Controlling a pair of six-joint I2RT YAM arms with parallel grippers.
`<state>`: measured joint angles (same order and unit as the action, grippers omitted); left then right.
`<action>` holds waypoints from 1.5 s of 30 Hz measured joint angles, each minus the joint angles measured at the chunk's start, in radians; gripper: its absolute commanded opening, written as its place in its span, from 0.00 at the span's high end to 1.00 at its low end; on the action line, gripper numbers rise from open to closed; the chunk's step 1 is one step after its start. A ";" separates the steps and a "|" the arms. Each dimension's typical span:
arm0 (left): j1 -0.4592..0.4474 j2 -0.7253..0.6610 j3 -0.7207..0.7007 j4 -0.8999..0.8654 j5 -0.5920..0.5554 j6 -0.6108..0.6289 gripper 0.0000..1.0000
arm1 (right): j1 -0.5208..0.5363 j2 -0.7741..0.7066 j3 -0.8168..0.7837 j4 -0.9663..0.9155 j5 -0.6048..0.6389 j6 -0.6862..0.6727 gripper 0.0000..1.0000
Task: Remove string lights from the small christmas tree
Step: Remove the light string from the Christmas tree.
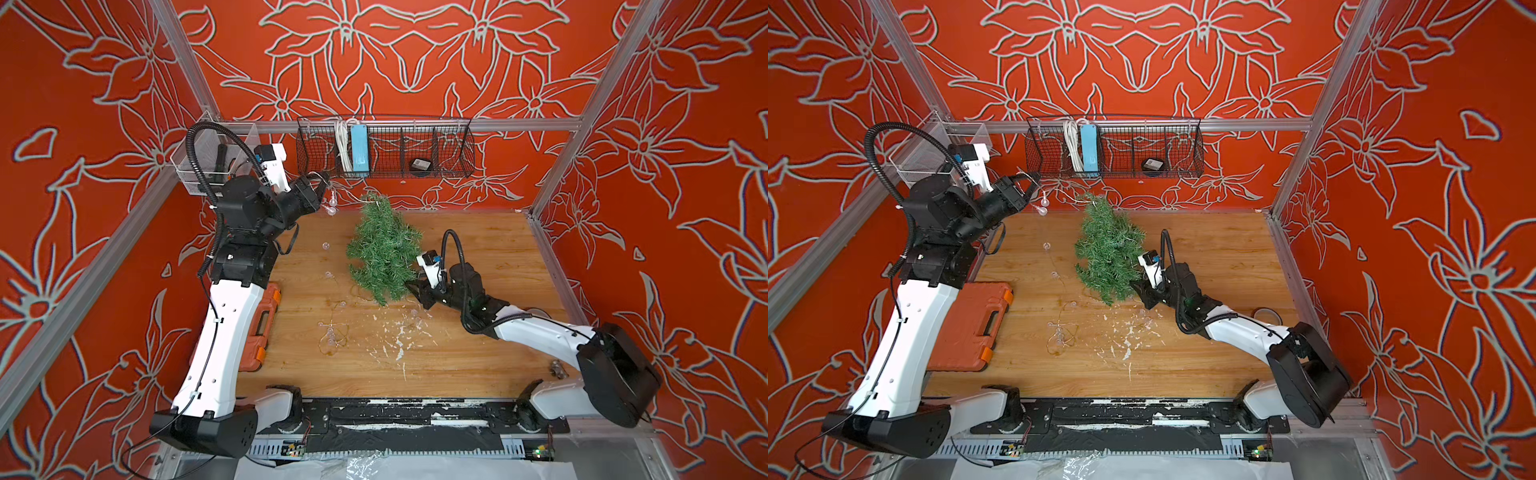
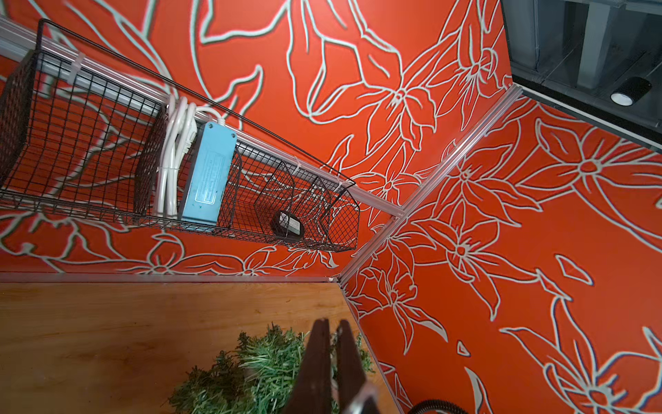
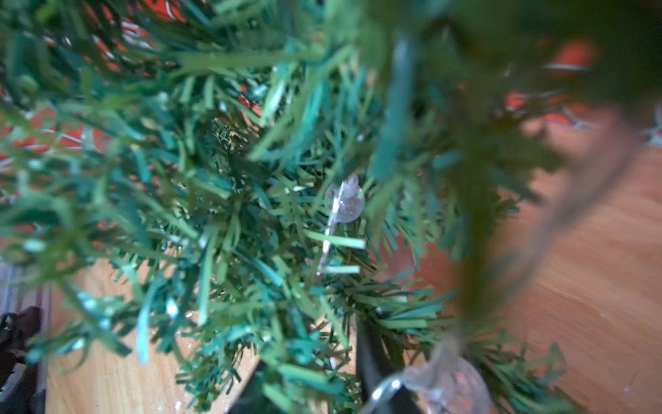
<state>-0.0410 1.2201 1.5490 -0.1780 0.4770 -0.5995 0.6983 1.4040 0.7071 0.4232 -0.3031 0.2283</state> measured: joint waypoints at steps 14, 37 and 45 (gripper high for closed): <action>0.000 0.000 -0.001 0.000 0.000 0.000 1.00 | 0.000 -0.028 0.000 -0.058 0.027 0.008 1.00; 0.000 0.000 -0.001 -0.002 -0.003 0.000 1.00 | -0.016 -0.025 -0.006 -0.072 0.091 0.005 0.72; 0.000 0.002 0.029 -0.003 0.000 -0.004 1.00 | -0.017 -0.002 -0.050 0.032 0.063 0.016 0.73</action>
<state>-0.0410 1.2221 1.5780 -0.1814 0.4770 -0.6033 0.6815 1.4025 0.6567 0.4549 -0.2405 0.2447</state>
